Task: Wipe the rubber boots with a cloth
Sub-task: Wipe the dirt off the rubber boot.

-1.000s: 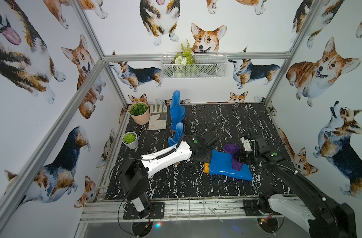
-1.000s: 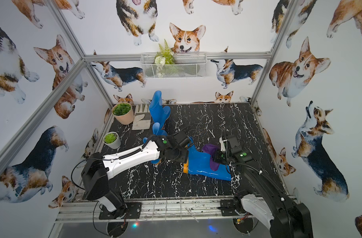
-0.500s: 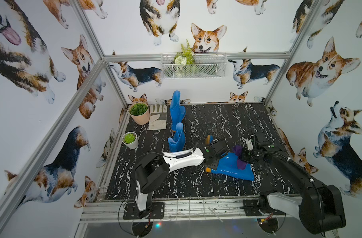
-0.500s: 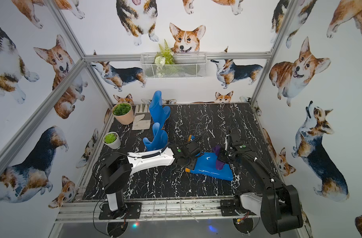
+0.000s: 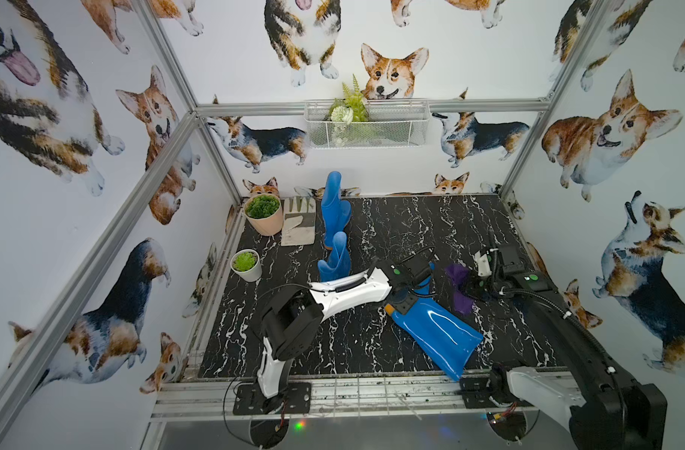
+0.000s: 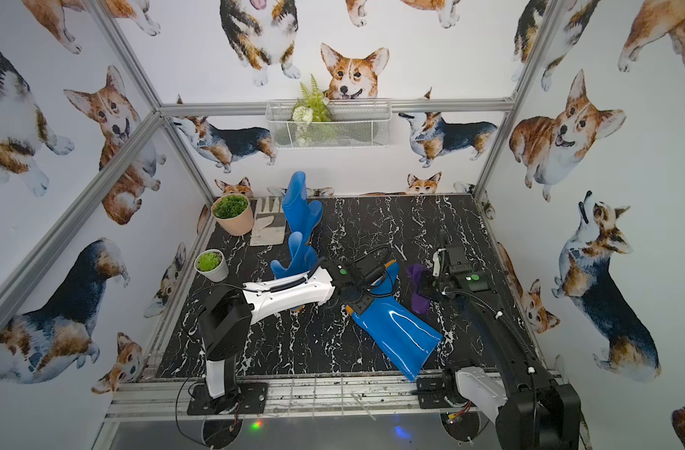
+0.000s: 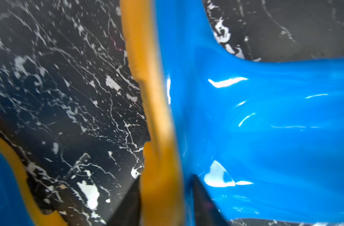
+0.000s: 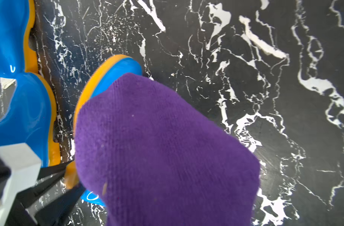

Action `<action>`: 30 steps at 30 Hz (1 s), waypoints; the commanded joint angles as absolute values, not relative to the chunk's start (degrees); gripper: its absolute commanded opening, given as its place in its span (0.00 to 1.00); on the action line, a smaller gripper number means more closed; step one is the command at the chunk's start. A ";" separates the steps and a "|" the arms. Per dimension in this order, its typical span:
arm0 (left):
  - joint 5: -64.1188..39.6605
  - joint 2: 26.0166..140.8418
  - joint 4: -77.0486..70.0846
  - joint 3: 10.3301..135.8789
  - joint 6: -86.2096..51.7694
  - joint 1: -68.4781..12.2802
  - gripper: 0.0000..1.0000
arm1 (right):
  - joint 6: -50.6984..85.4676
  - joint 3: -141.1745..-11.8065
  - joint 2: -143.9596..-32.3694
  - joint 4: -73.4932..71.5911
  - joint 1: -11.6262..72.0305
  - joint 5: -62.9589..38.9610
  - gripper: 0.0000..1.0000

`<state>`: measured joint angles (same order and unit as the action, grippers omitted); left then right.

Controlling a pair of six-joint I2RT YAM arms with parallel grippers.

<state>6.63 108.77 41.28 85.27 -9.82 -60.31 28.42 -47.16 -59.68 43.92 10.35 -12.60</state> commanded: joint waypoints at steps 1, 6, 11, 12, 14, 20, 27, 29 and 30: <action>5.10 104.04 37.46 82.11 -4.72 -59.57 0.72 | 28.72 -47.35 -60.22 43.51 10.20 -16.42 0.00; 3.82 95.48 24.66 69.76 -8.15 -59.47 0.75 | 27.94 -48.06 -63.18 41.45 14.95 -16.97 0.00; 4.31 93.57 16.07 63.09 -11.51 -59.44 0.74 | 25.24 -52.18 -72.22 35.77 21.90 -21.29 0.00; 4.22 93.60 14.20 62.20 -11.94 -59.48 0.73 | 24.60 -52.81 -74.07 34.30 22.45 -22.30 0.00; 4.11 93.69 9.98 60.39 -12.95 -59.46 0.73 | 22.51 -54.64 -78.82 32.20 23.36 -24.16 0.00; 3.20 98.18 5.47 60.18 -13.10 -59.49 0.70 | 19.22 -56.70 -89.72 29.90 24.17 -26.21 0.00; 3.27 102.41 6.63 61.00 -13.28 -59.32 0.48 | 25.15 -51.40 -88.07 25.14 20.72 -26.15 0.00; 3.27 102.73 6.90 61.00 -13.45 -59.20 0.38 | 28.63 -49.38 -86.27 22.78 17.05 -28.24 0.00; 3.32 102.76 7.15 61.00 -13.63 -59.15 0.32 | 30.70 -48.47 -85.29 21.41 15.13 -29.15 0.00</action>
<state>4.03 102.26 7.18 60.75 -13.28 -59.27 24.99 -50.00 -87.05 26.74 18.28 -27.20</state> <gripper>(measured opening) 0.355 0.105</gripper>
